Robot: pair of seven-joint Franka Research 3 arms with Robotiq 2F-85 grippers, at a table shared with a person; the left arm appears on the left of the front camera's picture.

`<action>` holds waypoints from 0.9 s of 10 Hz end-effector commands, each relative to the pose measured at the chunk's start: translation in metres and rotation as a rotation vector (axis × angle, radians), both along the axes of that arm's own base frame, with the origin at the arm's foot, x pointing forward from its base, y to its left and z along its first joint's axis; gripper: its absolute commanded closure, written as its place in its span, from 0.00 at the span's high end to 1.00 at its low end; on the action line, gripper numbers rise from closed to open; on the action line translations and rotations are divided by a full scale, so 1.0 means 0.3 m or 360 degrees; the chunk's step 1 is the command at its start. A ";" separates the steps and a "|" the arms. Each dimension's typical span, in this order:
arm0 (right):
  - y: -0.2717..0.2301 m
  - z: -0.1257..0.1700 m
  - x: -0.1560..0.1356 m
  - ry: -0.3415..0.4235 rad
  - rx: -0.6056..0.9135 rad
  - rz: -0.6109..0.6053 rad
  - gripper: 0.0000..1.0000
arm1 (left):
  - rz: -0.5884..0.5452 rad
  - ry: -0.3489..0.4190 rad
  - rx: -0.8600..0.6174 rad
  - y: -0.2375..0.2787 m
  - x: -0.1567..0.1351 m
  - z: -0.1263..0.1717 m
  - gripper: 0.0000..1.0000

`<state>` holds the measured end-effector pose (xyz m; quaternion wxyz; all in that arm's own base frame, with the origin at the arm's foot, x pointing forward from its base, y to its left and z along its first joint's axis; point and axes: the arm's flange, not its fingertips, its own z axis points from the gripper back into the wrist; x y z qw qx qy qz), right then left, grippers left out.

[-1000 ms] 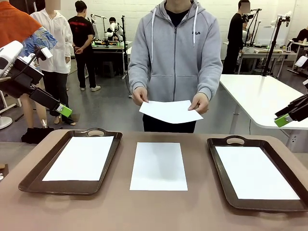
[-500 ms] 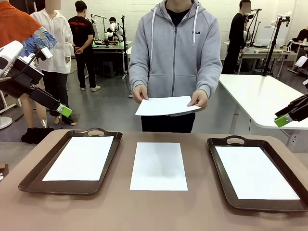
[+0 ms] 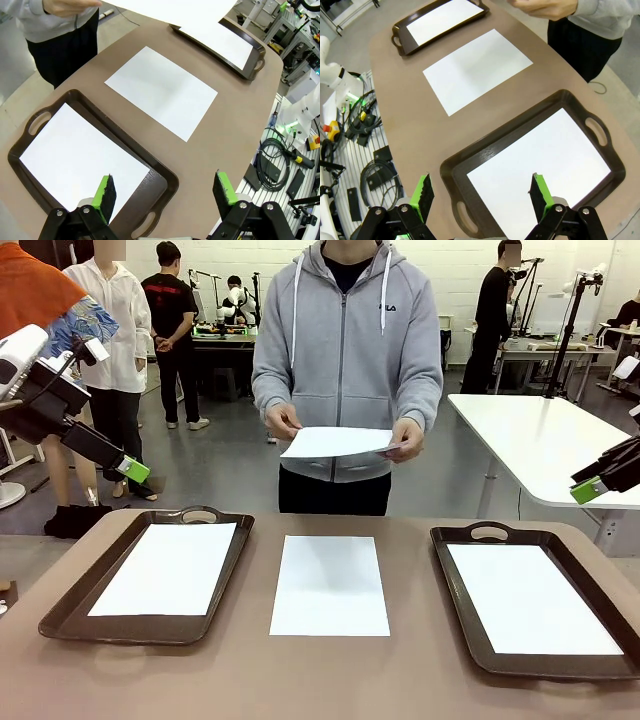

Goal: Sort the A4 documents.
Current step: Receive the A4 Paper.

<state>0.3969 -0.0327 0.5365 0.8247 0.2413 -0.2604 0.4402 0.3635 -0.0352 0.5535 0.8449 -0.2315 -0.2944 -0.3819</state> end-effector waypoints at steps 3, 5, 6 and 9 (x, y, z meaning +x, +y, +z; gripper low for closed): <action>0.001 -0.003 0.001 0.0006 0.0000 0.0005 1.00 | -0.0001 0.0004 -0.0009 0.002 0.001 -0.001 1.00; 0.001 -0.003 0.001 0.0006 0.0000 0.0005 1.00 | -0.0001 0.0004 -0.0009 0.002 0.001 -0.001 1.00; 0.001 -0.003 0.001 0.0006 0.0000 0.0005 1.00 | -0.0001 0.0004 -0.0009 0.002 0.001 -0.001 1.00; 0.001 -0.003 0.001 0.0006 0.0000 0.0005 1.00 | -0.0001 0.0004 -0.0009 0.002 0.001 -0.001 1.00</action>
